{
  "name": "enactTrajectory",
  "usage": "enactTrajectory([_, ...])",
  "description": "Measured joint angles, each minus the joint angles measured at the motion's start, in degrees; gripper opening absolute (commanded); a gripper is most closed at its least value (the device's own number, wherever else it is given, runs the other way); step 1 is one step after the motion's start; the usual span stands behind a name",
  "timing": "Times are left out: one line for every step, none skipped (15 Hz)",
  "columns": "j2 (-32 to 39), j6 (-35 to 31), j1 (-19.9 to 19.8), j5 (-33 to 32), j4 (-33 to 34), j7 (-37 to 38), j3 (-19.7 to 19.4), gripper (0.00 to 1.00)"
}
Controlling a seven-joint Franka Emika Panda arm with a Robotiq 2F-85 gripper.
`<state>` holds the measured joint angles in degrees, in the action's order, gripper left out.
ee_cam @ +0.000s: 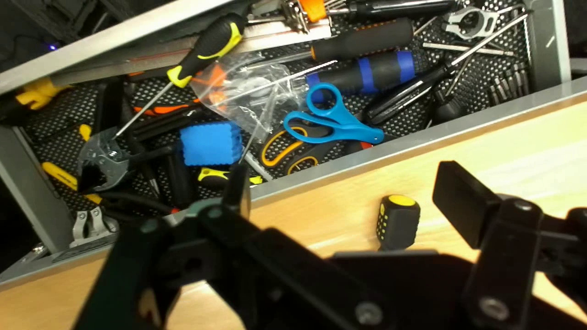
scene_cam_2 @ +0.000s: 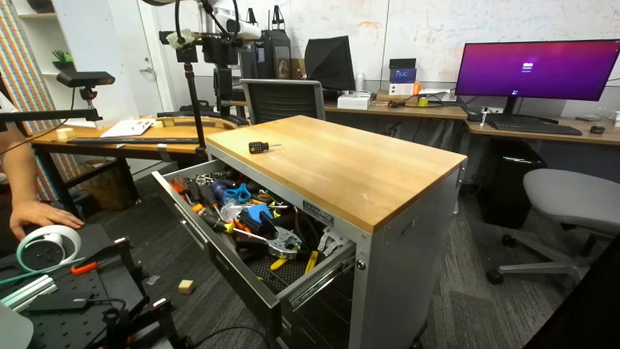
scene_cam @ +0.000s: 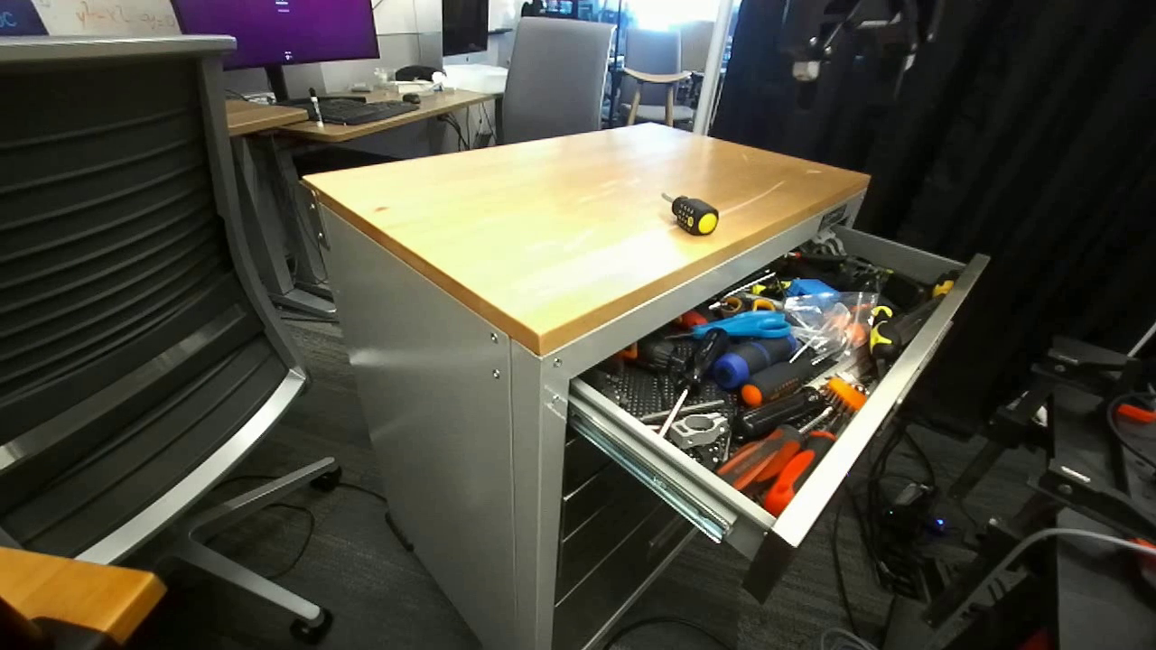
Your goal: Put the black screwdriver inside the open drawer and close the drawer
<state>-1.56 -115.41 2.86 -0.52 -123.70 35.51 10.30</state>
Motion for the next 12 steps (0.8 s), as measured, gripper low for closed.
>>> enactTrajectory([3.4,-0.64,0.97,-0.98,2.07,2.53,0.33,1.0])
enactTrajectory([6.9,-1.35,2.02,-1.99,4.4,4.71,0.36,1.0])
enactTrajectory([10.44,-2.45,3.01,-3.16,6.9,6.62,0.26,1.0])
enactTrajectory([13.9,-3.63,3.98,-4.23,9.55,8.24,-0.03,1.0])
enactTrajectory([17.2,-4.66,4.95,-5.32,12.35,9.46,-0.51,1.0])
enactTrajectory([20.42,-5.44,5.96,-6.31,15.33,10.41,-1.24,1.0])
enactTrajectory([23.42,-5.62,6.96,-7.17,18.37,10.98,-2.17,1.0])
enactTrajectory([26.16,-5.62,7.85,-7.76,21.26,11.22,-3.19,1.0])
enactTrajectory([28.56,-5.53,8.61,-8.08,23.83,11.28,-4.24,1.0])
enactTrajectory([30.4,-5.4,9.18,-8.11,25.74,11.28,-5.19,1.0])
enactTrajectory([31.57,-4.93,9.53,-8.1,27.07,11.28,-5.95,1.0])
enactTrajectory([32.05,-4.1,9.78,-8.1,27.77,11.33,-6.48,1.0])
